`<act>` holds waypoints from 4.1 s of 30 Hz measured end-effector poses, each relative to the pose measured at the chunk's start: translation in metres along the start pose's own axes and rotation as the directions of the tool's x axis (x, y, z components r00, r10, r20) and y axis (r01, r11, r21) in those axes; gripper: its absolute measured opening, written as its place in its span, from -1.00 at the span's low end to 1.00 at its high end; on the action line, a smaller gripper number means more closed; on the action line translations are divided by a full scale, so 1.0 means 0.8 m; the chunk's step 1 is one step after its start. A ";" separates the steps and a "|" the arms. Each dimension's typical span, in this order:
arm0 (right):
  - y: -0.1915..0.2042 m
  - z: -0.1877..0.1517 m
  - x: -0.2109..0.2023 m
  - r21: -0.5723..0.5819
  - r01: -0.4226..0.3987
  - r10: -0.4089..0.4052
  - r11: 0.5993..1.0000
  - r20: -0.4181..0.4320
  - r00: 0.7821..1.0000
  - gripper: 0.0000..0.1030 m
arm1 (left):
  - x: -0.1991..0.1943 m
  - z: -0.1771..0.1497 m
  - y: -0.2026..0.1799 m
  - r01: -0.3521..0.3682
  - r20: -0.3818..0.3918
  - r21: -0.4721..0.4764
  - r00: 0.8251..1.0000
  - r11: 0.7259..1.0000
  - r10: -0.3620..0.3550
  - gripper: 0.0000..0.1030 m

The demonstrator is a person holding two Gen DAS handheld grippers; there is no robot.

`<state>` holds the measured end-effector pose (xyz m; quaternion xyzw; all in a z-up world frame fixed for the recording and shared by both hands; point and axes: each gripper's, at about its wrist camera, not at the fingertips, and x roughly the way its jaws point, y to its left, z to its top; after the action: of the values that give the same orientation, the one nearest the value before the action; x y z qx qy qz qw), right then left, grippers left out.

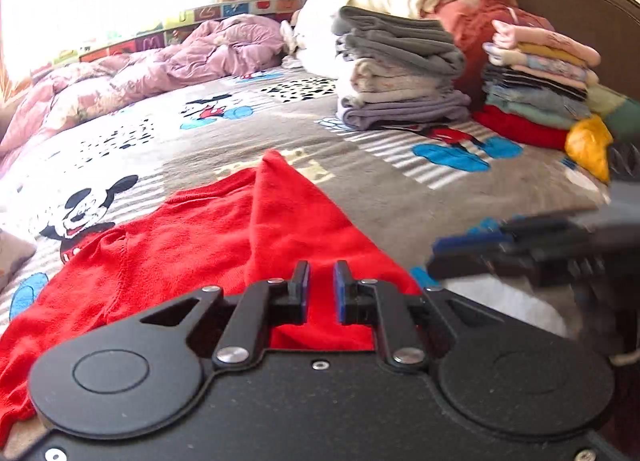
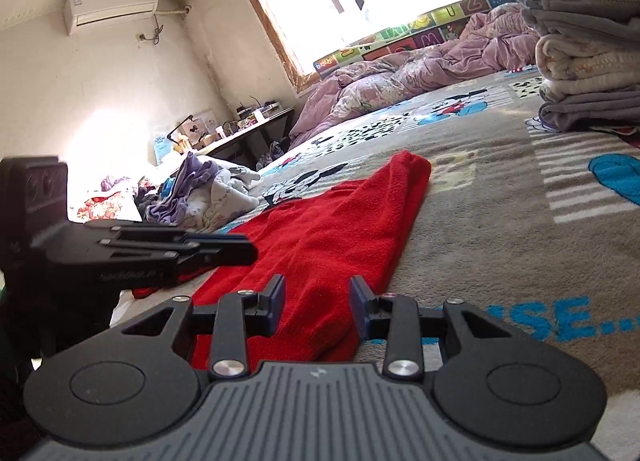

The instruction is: Fold clothes

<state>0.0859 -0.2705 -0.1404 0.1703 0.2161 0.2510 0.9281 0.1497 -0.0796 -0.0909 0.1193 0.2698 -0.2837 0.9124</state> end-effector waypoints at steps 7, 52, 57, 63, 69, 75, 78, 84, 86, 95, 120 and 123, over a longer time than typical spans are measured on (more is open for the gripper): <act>0.041 -0.023 0.027 -0.186 -0.024 0.000 0.982 -0.126 0.992 -0.28 | 0.115 0.071 0.027 0.004 -0.075 -0.029 0.997 1.000 -0.006 -0.78; 0.080 -0.049 0.025 -0.298 -0.057 0.007 0.953 -0.167 0.986 -0.26 | 0.040 -0.005 0.048 -0.048 -0.061 -0.290 0.998 0.956 0.032 -0.50; 0.076 -0.046 0.003 -0.239 -0.034 0.000 0.971 -0.139 0.990 -0.26 | -0.012 -0.031 0.079 -0.108 -0.010 -0.436 0.993 0.894 0.115 -0.50; 0.023 -0.035 -0.021 0.009 0.085 -0.084 0.996 -0.079 0.993 -0.13 | -0.070 -0.088 0.140 -0.222 -0.028 -0.672 0.961 0.706 0.275 -0.34; -0.031 -0.027 -0.045 0.265 0.180 -0.176 0.947 -0.040 0.984 -0.10 | -0.128 -0.146 0.202 -0.290 -0.091 -0.848 0.905 0.444 0.416 -0.27; -0.026 -0.031 -0.031 0.216 0.213 -0.201 0.953 -0.080 0.976 -0.09 | -0.176 -0.197 0.251 -0.303 -0.180 -0.938 0.843 0.171 0.507 -0.24; -0.018 -0.037 -0.021 0.167 0.224 -0.208 0.960 -0.108 0.972 0.09 | -0.180 -0.211 0.262 -0.262 -0.170 -0.958 0.848 0.119 0.503 -0.17; -0.016 -0.043 -0.017 0.149 0.216 -0.202 0.965 -0.106 0.974 0.20 | -0.173 -0.228 0.291 -0.203 -0.144 -0.978 0.839 0.056 0.525 -0.13; -0.017 -0.044 -0.018 0.152 0.210 -0.196 0.966 -0.102 0.975 0.21 | -0.171 -0.228 0.300 -0.205 -0.146 -0.978 0.819 0.046 0.556 -0.13; -0.019 -0.045 -0.018 0.171 0.190 -0.178 0.967 -0.082 0.980 0.27 | -0.145 -0.185 0.276 -0.162 -0.002 -0.951 0.856 0.264 0.518 -0.95; -0.128 -0.034 -0.030 0.703 -0.140 0.011 0.697 0.185 0.983 0.28 | 0.029 0.101 0.017 0.072 0.258 -0.528 0.963 0.846 0.079 -0.97; -0.134 -0.032 -0.029 0.718 -0.147 0.003 0.681 0.198 0.980 0.28 | 0.059 0.125 -0.003 0.064 0.233 -0.513 0.970 0.856 0.067 -0.97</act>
<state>0.0976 -0.3654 -0.2006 0.5557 0.2060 0.1659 0.7882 0.2236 -0.1398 -0.0347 -0.1654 0.2223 -0.2124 0.9371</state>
